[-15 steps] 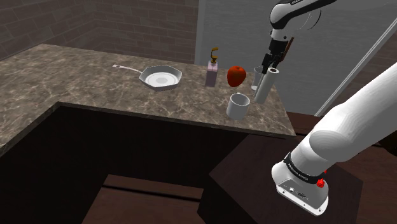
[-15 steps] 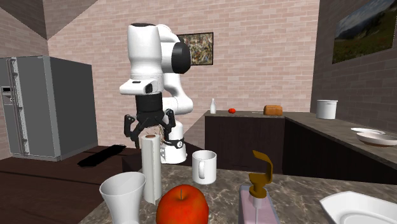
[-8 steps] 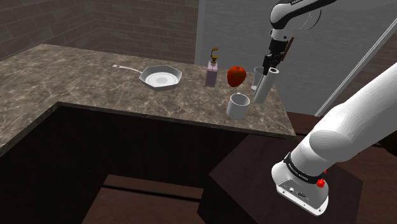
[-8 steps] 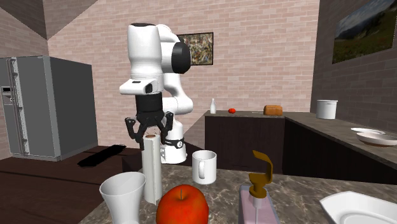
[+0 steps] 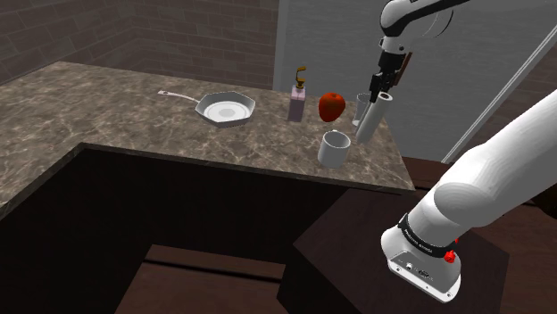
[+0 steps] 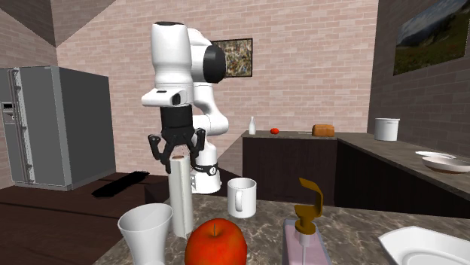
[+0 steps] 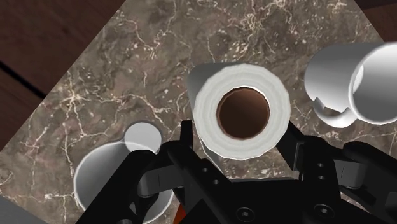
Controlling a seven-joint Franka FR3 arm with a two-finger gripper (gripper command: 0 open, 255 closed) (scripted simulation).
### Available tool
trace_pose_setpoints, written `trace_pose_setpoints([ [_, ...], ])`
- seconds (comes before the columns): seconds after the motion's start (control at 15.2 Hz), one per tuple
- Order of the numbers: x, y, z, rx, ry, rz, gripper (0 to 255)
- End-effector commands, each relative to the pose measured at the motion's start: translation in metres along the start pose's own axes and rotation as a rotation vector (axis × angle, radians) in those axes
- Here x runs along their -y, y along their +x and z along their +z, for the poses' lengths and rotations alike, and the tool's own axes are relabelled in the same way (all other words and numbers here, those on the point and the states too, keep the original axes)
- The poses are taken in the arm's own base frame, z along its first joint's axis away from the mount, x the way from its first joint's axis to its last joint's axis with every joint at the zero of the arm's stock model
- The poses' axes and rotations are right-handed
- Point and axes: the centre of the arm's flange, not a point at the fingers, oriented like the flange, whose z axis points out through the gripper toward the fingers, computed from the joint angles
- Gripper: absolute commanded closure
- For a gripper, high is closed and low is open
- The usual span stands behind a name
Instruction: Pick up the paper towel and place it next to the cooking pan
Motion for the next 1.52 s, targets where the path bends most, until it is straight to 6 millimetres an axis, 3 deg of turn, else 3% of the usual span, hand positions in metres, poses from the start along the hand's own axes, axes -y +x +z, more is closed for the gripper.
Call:
trace_pose_setpoints([
  [0.0, 0.000, -0.002, -0.009, 0.000, 0.000, 0.000, 255],
  [1.45, 0.009, -0.014, -0.125, 0.000, 0.000, 0.000, 255],
])
